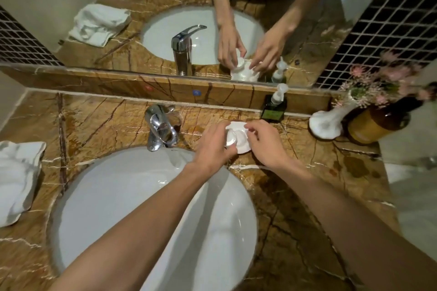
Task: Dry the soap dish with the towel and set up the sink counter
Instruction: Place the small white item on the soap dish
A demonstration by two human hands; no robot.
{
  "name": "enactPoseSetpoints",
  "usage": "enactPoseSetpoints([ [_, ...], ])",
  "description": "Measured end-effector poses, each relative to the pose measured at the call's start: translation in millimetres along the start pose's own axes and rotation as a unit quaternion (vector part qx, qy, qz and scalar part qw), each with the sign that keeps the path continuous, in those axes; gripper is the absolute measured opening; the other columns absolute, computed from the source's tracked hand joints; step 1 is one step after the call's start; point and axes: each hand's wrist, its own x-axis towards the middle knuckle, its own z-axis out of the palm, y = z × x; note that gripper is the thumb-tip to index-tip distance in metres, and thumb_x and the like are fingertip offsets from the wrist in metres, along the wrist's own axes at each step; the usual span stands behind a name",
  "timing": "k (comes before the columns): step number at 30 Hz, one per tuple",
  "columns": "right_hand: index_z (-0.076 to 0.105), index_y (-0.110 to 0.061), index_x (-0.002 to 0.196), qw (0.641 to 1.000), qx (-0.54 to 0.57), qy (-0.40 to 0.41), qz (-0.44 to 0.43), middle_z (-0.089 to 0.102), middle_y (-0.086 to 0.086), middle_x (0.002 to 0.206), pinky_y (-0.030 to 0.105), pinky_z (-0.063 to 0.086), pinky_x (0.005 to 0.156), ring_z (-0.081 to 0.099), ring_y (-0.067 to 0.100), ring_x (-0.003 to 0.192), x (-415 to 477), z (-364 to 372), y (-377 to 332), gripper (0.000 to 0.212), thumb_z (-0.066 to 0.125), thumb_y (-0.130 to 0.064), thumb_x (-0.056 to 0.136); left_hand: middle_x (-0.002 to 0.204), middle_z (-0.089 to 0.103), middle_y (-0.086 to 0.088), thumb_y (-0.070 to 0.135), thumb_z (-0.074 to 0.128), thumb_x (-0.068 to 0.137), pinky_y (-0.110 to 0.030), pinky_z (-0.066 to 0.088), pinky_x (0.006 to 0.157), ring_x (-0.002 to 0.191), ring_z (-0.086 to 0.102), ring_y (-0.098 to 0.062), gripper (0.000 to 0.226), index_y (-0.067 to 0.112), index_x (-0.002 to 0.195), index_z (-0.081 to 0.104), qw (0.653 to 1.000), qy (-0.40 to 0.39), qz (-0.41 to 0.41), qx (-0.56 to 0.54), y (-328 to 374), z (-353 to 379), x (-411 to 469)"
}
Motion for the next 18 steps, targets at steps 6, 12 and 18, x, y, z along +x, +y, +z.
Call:
enactPoseSetpoints([
  [6,0.065,-0.009,0.117,0.997,-0.01,-0.048,0.061,0.062,0.011,0.123,0.038,0.045,0.094,0.058,0.025,0.108,-2,-2,0,0.029,0.048,-0.016,0.095,0.128,0.057,-0.011,0.028,0.067,0.079,-0.03,0.034,0.096,0.12,0.046,-0.027,0.056,0.013,0.129,0.048,0.999,-0.016,0.026,0.016,14,14,12],
  [12,0.066,-0.009,0.1,0.995,-0.011,-0.067,0.069,0.061,0.01,0.109,0.036,0.046,0.082,0.056,0.025,0.101,-4,3,0,0.021,0.046,-0.015,0.095,0.127,0.055,-0.013,0.026,0.065,0.082,-0.031,0.035,0.095,0.119,0.044,-0.028,0.055,0.01,0.131,0.047,0.999,-0.03,0.013,0.013,12,17,14],
  [18,0.06,-0.014,0.083,0.995,-0.051,-0.057,0.065,0.057,0.009,0.096,0.032,0.037,0.069,0.054,0.025,0.089,-1,6,-2,0.019,0.045,-0.017,0.095,0.128,0.056,-0.012,0.011,0.069,0.082,-0.03,0.035,0.098,0.12,0.048,-0.026,0.053,0.009,0.131,0.048,1.0,-0.024,0.019,-0.002,12,14,13],
])
